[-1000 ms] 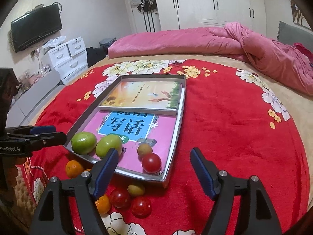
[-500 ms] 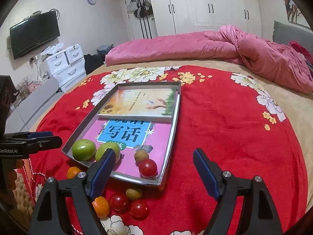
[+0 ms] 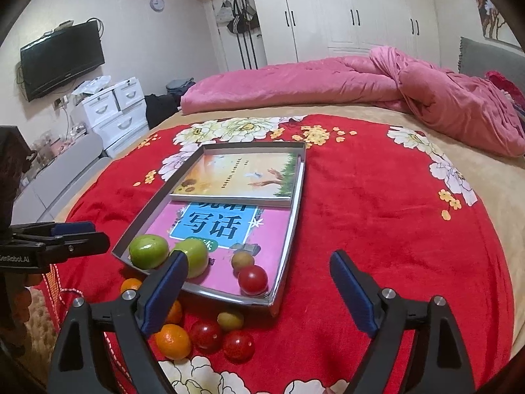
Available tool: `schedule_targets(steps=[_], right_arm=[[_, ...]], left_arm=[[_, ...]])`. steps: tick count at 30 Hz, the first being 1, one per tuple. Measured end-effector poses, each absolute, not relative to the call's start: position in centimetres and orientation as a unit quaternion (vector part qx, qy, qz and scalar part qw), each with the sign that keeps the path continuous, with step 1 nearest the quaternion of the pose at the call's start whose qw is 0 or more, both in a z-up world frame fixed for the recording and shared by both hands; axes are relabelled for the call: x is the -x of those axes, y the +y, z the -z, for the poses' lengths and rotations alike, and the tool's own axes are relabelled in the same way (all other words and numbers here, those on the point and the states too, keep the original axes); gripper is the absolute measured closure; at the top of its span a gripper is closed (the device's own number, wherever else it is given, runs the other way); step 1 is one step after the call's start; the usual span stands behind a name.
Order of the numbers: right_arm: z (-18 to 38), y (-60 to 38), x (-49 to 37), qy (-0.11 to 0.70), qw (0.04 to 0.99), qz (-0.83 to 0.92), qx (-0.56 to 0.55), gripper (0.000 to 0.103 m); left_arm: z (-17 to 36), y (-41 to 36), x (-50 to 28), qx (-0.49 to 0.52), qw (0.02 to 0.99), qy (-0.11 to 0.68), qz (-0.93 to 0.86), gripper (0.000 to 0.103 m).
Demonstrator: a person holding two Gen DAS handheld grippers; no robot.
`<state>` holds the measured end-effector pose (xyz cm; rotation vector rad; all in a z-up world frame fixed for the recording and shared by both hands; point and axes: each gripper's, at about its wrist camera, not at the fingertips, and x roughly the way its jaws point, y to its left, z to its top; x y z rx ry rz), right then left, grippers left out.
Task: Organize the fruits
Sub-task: 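Withdraw both open grippers from the tray toward the oranges and tomatoes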
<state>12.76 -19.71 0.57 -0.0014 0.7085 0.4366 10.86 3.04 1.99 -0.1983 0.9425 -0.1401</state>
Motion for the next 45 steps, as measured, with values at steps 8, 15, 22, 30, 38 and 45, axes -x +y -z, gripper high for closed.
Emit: schedule_targets(steps=[8, 15, 22, 30, 38, 45], right_arm=[[-0.8, -19.6, -12.1, 0.344, 0.914, -0.216, 0.006, 0.015], [-0.9, -19.5, -11.5, 0.344, 0.913, -0.218, 0.009, 0.015], [-0.9, -19.3, -11.1, 0.351, 0.91, -0.22, 0.015, 0.015], [-0.2, -18.9, -10.8, 0.368, 0.904, -0.218, 0.023, 0.015], [0.4, -19.0, -10.6, 0.384, 0.899, -0.208, 0.029, 0.015], [0.7, -19.1, -10.1, 0.392, 0.896, -0.205, 0.032, 0.015]], left_arm=[[-2.3, 2.4, -10.4, 0.088, 0.885, 0.45, 0.076, 0.024], [-2.2, 2.1, -10.1, 0.085, 0.884, 0.453, 0.081, 0.024], [-1.9, 1.6, -9.8, 0.078, 0.882, 0.457, 0.087, 0.024], [-1.1, 1.0, -9.1, 0.067, 0.876, 0.468, 0.096, 0.024], [-0.7, 0.4, -8.9, 0.059, 0.872, 0.474, 0.105, 0.024], [-0.6, 0.2, -8.6, 0.057, 0.871, 0.476, 0.109, 0.024]])
